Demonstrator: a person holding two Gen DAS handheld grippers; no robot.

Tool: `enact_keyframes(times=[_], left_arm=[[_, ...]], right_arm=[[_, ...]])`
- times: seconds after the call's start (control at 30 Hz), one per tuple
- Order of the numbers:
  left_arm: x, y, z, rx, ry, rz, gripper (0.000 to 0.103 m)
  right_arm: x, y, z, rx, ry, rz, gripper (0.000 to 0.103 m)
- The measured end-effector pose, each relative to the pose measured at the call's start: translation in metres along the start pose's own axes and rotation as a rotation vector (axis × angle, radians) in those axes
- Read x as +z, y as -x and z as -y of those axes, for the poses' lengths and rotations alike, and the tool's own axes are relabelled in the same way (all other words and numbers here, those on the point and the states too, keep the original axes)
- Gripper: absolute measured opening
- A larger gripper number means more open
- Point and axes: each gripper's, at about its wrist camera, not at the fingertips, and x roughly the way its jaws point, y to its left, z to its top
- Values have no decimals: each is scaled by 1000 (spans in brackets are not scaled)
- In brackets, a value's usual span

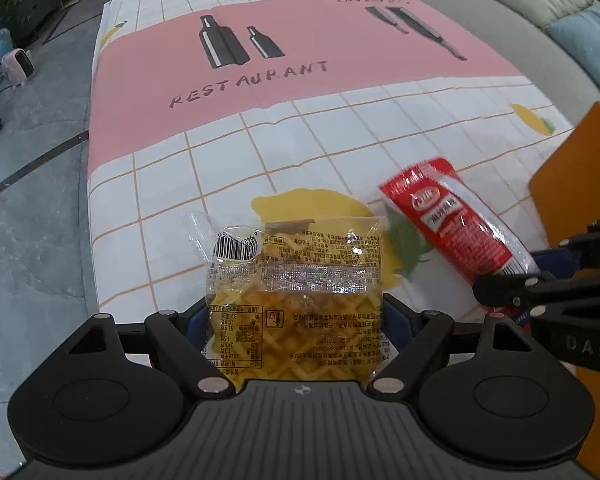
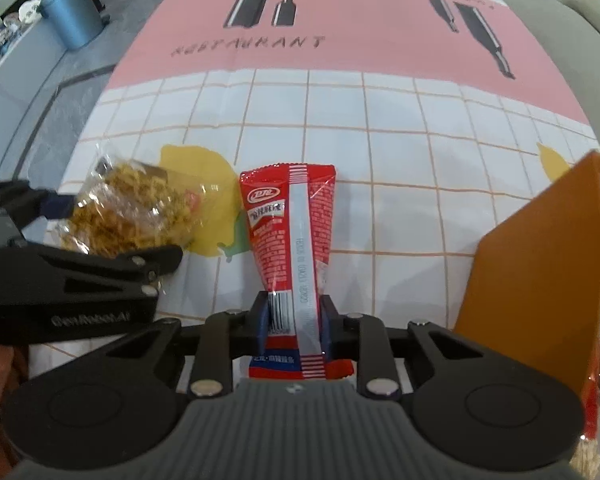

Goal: Organize snacks
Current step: 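Grasp the waffle pastry with the left gripper while the right gripper grasps the red stick pack, then carry the waffle pastry and red stick pack over the orange box with both grippers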

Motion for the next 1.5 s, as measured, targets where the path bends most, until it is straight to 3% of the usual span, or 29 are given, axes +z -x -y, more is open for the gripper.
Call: enact_keyframes(times=[0.23, 0.47, 0.6, 0.77, 0.97, 1.13, 1.27, 1.37, 1.5], left_arm=[[-3, 47, 7, -27, 33, 79, 96], [-4, 102, 34, -32, 36, 96, 96], [3, 136, 61, -76, -13, 142, 96], [10, 158, 112, -99, -152, 182, 96], [11, 156, 173, -118, -350, 177, 96], [13, 145, 224, -105, -509, 183, 96], [12, 129, 254, -95, -626, 172, 96], [14, 113, 265, -67, -681, 155, 96], [19, 91, 276, -56, -723, 115, 96]], right_arm=[[-6, 58, -6, -7, 15, 96, 23], [-17, 108, 7, -20, -23, 144, 23], [-26, 138, 27, -27, -71, 196, 23], [-45, 163, 66, -32, -168, 214, 23], [-72, 174, 112, -126, -265, 171, 23], [-89, 164, 145, -127, -337, 111, 23], [-91, 155, 159, -183, -332, 70, 24], [-93, 150, 167, -218, -313, 43, 24], [-94, 141, 187, -187, -341, 15, 24]])
